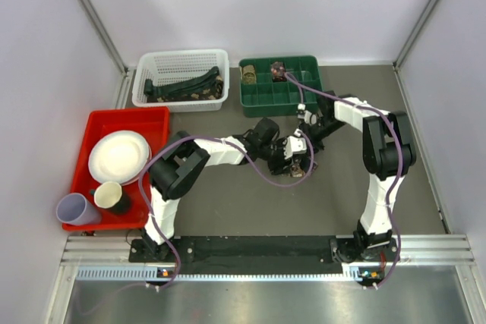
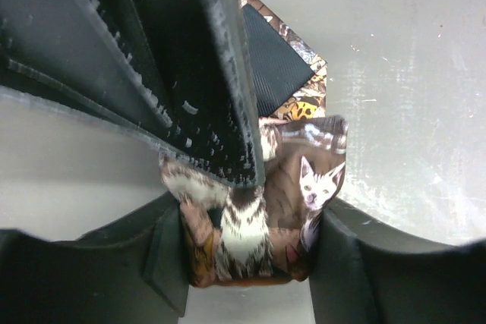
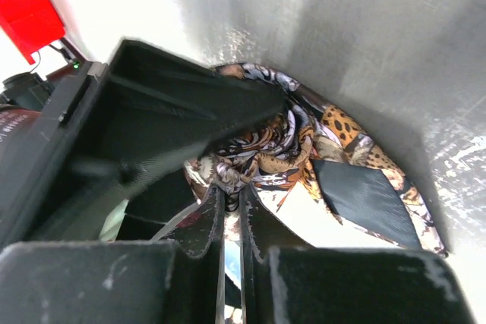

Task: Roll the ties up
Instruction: Roll the tie at the center of the board.

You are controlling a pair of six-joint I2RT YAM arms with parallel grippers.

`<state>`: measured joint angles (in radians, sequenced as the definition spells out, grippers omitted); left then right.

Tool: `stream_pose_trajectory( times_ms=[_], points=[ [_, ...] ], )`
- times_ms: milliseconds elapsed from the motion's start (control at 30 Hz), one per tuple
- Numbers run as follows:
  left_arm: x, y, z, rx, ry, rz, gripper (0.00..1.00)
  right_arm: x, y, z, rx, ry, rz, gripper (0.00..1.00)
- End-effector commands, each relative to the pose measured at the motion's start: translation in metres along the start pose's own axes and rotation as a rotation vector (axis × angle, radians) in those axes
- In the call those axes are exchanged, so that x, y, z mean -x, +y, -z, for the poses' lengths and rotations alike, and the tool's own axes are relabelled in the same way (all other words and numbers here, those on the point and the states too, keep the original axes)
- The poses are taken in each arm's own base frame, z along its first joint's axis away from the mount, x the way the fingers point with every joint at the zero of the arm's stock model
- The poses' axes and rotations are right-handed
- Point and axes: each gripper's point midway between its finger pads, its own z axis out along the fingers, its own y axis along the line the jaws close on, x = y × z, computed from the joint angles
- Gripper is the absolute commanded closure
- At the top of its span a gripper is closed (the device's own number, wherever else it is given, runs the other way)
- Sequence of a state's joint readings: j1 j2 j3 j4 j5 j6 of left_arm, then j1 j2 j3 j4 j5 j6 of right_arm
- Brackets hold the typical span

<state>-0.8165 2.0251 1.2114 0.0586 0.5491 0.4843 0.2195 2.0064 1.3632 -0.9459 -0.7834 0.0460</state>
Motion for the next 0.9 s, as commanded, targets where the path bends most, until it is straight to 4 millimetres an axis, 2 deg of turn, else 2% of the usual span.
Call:
stream_pose_trajectory(
  times_ms=[0, 67, 100, 167, 200, 400, 500, 600, 633, 667, 700, 733, 767, 800, 833, 867],
  points=[
    [-0.036, -0.023, -0.004, -0.076, 0.03, 0.163, 0.39, -0.004, -0.055, -0.016, -0.214, 0.033, 0.022, 1.0],
    [-0.026, -0.024, -0.004, -0.084, -0.031, 0.19, 0.32, -0.005, -0.066, -0.016, -0.244, 0.041, 0.002, 1.0],
    [-0.01, -0.021, -0.005, -0.088, -0.104, 0.162, 0.31, -0.006, -0.071, -0.015, -0.26, 0.05, 0.028, 1.0],
    [-0.002, -0.023, -0.007, -0.098, -0.151, 0.189, 0.29, -0.006, -0.081, -0.012, -0.298, 0.058, 0.016, 1.0],
    [0.009, -0.019, -0.009, -0.094, -0.203, 0.167, 0.29, -0.005, -0.083, -0.011, -0.305, 0.057, 0.025, 1.0],
    [0.011, -0.019, -0.018, -0.098, -0.287, 0.172, 0.31, -0.005, -0.085, -0.003, -0.342, 0.051, 0.036, 1.0],
    [0.001, -0.02, -0.025, -0.1, -0.276, 0.178, 0.38, -0.005, -0.09, 0.002, -0.388, 0.052, 0.041, 1.0],
    [-0.008, -0.019, -0.029, -0.099, -0.247, 0.182, 0.53, -0.005, -0.092, 0.003, -0.402, 0.057, 0.047, 1.0],
    [-0.007, -0.016, -0.029, -0.095, -0.239, 0.161, 0.62, -0.005, -0.089, 0.002, -0.38, 0.058, 0.048, 1.0],
    [-0.019, -0.02, -0.028, -0.104, -0.181, 0.188, 0.67, -0.005, -0.086, 0.002, -0.366, 0.061, 0.049, 1.0],
    [-0.019, -0.017, -0.025, -0.082, -0.158, 0.173, 0.71, -0.009, -0.085, 0.002, -0.356, 0.081, 0.031, 0.98],
    [-0.028, -0.018, -0.021, -0.075, -0.118, 0.141, 0.74, -0.006, -0.075, 0.003, -0.302, 0.074, 0.03, 0.93],
    [-0.033, -0.02, -0.018, -0.074, -0.087, 0.132, 0.79, -0.005, -0.07, 0.006, -0.271, 0.069, 0.022, 0.84],
    [-0.05, -0.023, -0.01, -0.063, 0.001, 0.157, 0.81, -0.005, -0.065, 0.01, -0.234, 0.056, 0.005, 0.77],
    [-0.056, -0.024, -0.008, -0.064, 0.034, 0.118, 0.84, -0.004, -0.053, 0.018, -0.154, 0.035, -0.014, 0.66],
    [-0.062, -0.027, -0.005, -0.068, 0.069, 0.116, 0.88, -0.004, -0.049, 0.024, -0.124, 0.022, -0.021, 0.47]
  ],
)
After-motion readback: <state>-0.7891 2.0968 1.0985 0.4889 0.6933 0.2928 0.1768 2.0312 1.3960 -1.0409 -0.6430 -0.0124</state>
